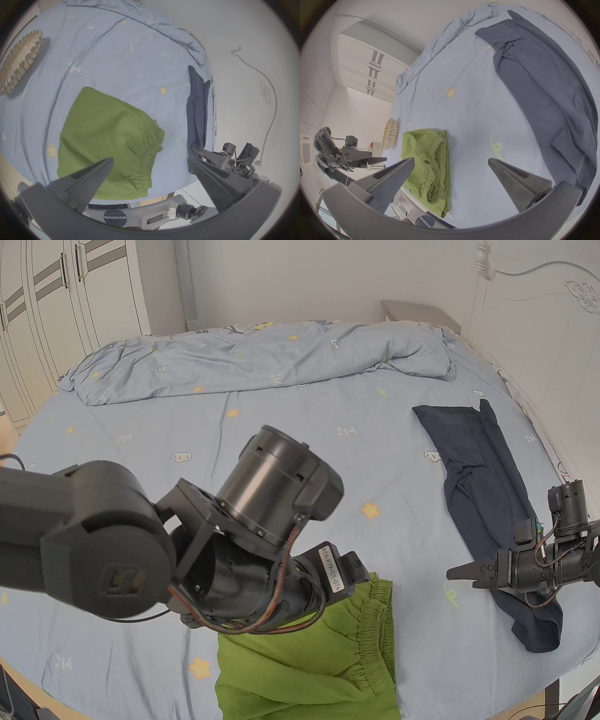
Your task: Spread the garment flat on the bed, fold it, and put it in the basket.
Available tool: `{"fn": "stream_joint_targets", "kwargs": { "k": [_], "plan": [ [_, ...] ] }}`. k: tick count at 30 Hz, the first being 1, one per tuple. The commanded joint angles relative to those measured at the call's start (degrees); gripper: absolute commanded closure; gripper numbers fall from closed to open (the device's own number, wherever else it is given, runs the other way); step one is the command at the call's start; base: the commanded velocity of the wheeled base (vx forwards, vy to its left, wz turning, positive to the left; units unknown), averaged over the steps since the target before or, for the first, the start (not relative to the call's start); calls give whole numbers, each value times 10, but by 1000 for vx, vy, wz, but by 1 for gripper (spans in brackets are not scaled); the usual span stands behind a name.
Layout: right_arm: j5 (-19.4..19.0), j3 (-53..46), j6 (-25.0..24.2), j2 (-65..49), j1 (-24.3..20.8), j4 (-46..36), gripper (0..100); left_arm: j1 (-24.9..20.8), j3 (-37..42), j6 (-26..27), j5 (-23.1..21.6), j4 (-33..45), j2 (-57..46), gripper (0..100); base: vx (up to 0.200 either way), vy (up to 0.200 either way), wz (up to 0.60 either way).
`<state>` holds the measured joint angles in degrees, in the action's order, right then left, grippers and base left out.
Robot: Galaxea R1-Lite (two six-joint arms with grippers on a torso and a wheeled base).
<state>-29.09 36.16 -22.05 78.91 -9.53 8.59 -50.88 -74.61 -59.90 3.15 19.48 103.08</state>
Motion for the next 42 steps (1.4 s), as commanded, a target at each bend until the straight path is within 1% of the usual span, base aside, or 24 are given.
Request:
{"fn": "stream_joint_targets", "kwargs": {
  "k": [1,3,4,5,6,7,8,10,12,13,14,17,18,19,20,21,24,25,27,30,32,33,34,42],
  "plan": [
    [0,0,0,5,0,0,0,3,10,-6,-2,-2,12,0,0,0,0],
    [-1,0,0,4,0,1,0,23,15,-7,-7,-2,6,0,0,0,0],
    [-1,0,0,4,0,1,0,23,15,-7,-7,-2,6,0,0,0,0],
    [-2,0,0,2,-2,0,0,54,31,-4,-19,-2,-10,0,0,0,0],
    [-2,1,0,2,-3,0,0,61,39,-2,-27,-2,-15,0,0,0,0],
    [-2,1,-1,1,-5,1,0,86,57,4,-50,-4,-26,0,0,0,0],
    [-2,1,-1,0,-6,0,0,107,75,21,-67,-5,-33,0,0,0,0],
    [-2,1,-1,-2,-8,0,0,134,101,60,-86,-6,-39,0,0,0,0],
    [-3,1,-2,-18,-12,-1,0,196,151,137,-129,-20,-42,0,0,0,0],
    [-3,1,-2,-18,-12,-1,0,196,151,137,-129,-20,-42,0,0,0,0],
    [-3,2,-4,-30,-15,-2,0,245,189,178,-178,-53,-41,0,0,0,0],
    [-3,1,-4,-45,-18,-2,0,321,249,220,-267,-114,-35,0,0,0,0],
    [-3,1,-4,-47,-20,-3,0,338,267,238,-289,-130,-32,0,0,0,0],
    [-3,1,-4,-48,-22,-3,0,349,278,250,-301,-141,-30,0,0,0,0],
    [-3,0,-6,-53,-26,-3,0,373,304,284,-325,-166,-23,0,0,0,0],
    [-3,0,-6,-54,-28,-3,0,385,320,307,-338,-181,-19,0,0,0,0],
    [-3,0,-6,-54,-28,-3,0,385,320,307,-338,-181,-19,0,0,0,0],
    [-3,-1,-6,-55,-29,-4,0,405,352,359,-365,-226,21,0,0,0,0],
    [-3,-1,-6,-55,-29,-4,0,400,354,358,-368,-239,50,0,0,0,0],
    [-3,-2,-6,-54,-29,-4,0,377,353,357,-376,-256,78,0,0,0,0],
    [-3,-2,-6,-53,-29,-4,0,366,351,358,-400,-271,88,0,0,0,0],
    [-3,-2,-6,-53,-29,-4,0,366,351,358,-400,-271,88,0,0,0,0],
    [-3,-3,-6,-53,-29,-3,0,358,349,356,-421,-286,92,0,0,0,0],
    [-3,-6,-6,-54,-27,-2,0,325,338,345,-423,-325,112,0,0,0,0]
  ]
}}
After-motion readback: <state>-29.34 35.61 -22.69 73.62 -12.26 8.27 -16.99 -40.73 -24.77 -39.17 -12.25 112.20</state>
